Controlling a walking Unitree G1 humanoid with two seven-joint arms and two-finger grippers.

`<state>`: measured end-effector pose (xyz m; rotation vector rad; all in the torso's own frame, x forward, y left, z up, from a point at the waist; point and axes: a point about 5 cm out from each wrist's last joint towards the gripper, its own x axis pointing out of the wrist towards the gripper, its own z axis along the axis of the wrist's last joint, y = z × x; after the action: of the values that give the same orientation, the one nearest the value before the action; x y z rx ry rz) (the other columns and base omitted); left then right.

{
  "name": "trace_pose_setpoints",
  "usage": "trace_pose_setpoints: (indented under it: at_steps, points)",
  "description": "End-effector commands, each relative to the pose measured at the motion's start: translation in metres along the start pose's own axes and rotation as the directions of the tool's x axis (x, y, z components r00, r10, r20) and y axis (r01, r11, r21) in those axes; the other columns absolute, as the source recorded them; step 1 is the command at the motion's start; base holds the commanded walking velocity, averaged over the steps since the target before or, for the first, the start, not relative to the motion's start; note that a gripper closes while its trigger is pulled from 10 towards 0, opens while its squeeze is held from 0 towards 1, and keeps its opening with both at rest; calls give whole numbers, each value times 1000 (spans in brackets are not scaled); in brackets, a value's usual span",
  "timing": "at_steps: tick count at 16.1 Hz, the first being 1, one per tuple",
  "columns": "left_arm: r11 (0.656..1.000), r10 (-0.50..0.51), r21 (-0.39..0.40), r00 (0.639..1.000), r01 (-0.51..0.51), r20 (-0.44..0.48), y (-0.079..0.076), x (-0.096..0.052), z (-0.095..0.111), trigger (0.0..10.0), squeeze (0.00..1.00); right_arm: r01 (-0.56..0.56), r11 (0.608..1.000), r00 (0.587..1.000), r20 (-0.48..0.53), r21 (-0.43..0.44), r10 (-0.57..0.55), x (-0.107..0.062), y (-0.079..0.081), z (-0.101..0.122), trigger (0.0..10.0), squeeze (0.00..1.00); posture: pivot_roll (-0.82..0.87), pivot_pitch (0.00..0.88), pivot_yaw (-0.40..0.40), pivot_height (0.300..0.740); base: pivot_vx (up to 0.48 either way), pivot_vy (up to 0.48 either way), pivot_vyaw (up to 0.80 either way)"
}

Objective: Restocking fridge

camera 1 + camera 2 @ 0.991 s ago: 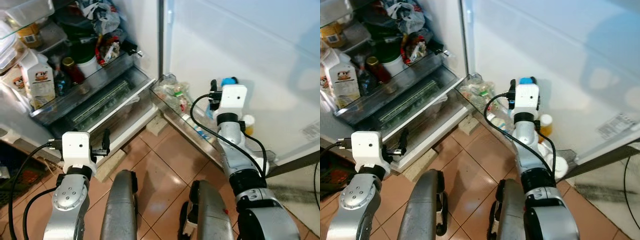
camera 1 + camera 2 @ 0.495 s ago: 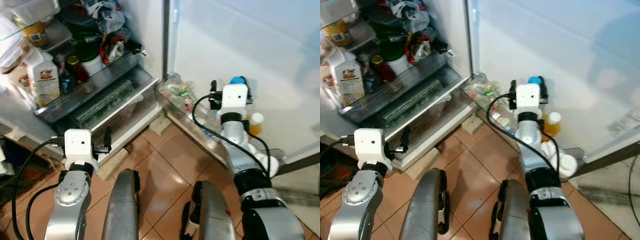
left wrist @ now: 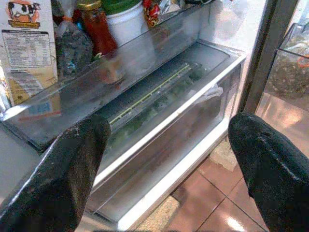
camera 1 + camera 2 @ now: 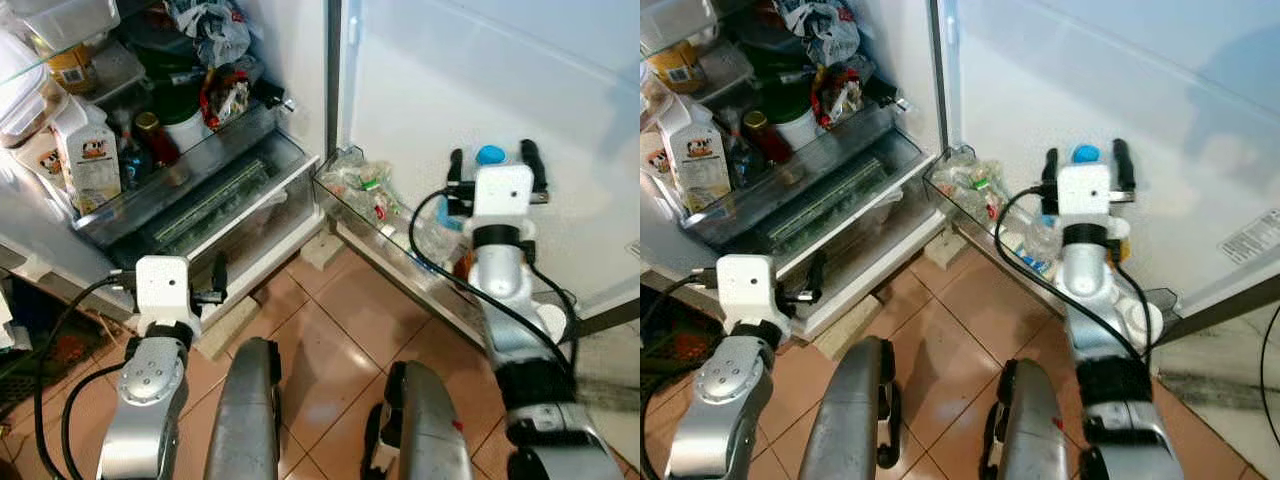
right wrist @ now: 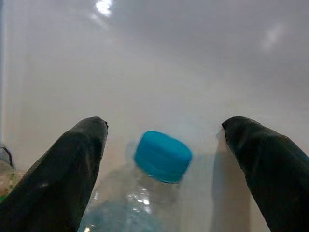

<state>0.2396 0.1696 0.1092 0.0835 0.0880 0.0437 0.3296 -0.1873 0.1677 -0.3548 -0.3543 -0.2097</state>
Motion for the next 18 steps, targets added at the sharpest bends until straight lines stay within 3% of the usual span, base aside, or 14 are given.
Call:
trace_pose_setpoints:
  at_steps: [1,6,7,9,13,14,15,16,17,18]
  points:
    - [1000,7,1,1000,-7,-7,2,1,-2,10000,0,46,999,999,17,-9,-46,0,-15,6,10000,1000,113,179,45,622,0,0,0]
    - [1000,11,-13,1000,-11,3,1,2,-3,10000,0,-1,999,998,60,33,-1,-5,-15,20,10000,1000,96,168,39,622,0,0,0]
    - [999,38,-11,999,-39,-10,1,4,-4,10000,0,-105,990,992,84,94,97,-19,-3,26,10000,1000,88,164,37,622,0,0,0]
    - [999,42,-14,999,-42,-16,-2,5,-5,10000,0,-165,977,984,88,135,154,-31,4,29,10000,1000,80,161,37,622,0,0,0]
    - [999,31,-18,999,-31,-11,-5,7,-5,10000,0,-247,961,966,111,124,234,-48,10,36,10000,1000,68,152,39,622,0,0,0]
    - [999,26,-19,1000,-26,-11,-5,9,-6,10000,0,-296,942,954,6,158,298,-71,17,27,10000,600,56,138,39,622,0,0,0]
    - [999,25,-19,1000,-25,-11,-5,10,-6,10000,0,-311,935,948,-14,168,318,-76,18,25,10000,600,56,138,39,622,0,0,0]
    - [1000,19,-24,1000,-19,-11,-7,11,-7,10000,0,-364,916,929,-9,168,371,-84,22,27,10000,67,51,129,40,622,0,0,0]
    - [999,9,-31,1000,-10,-10,-10,11,-7,10000,0,-393,895,916,11,212,400,-88,27,30,10000,0,49,121,42,622,0,0,0]
    - [999,6,-32,1000,-6,-9,-11,12,-7,10000,0,-396,890,915,18,227,403,-87,29,32,10000,0,48,117,43,627,0,0,0]
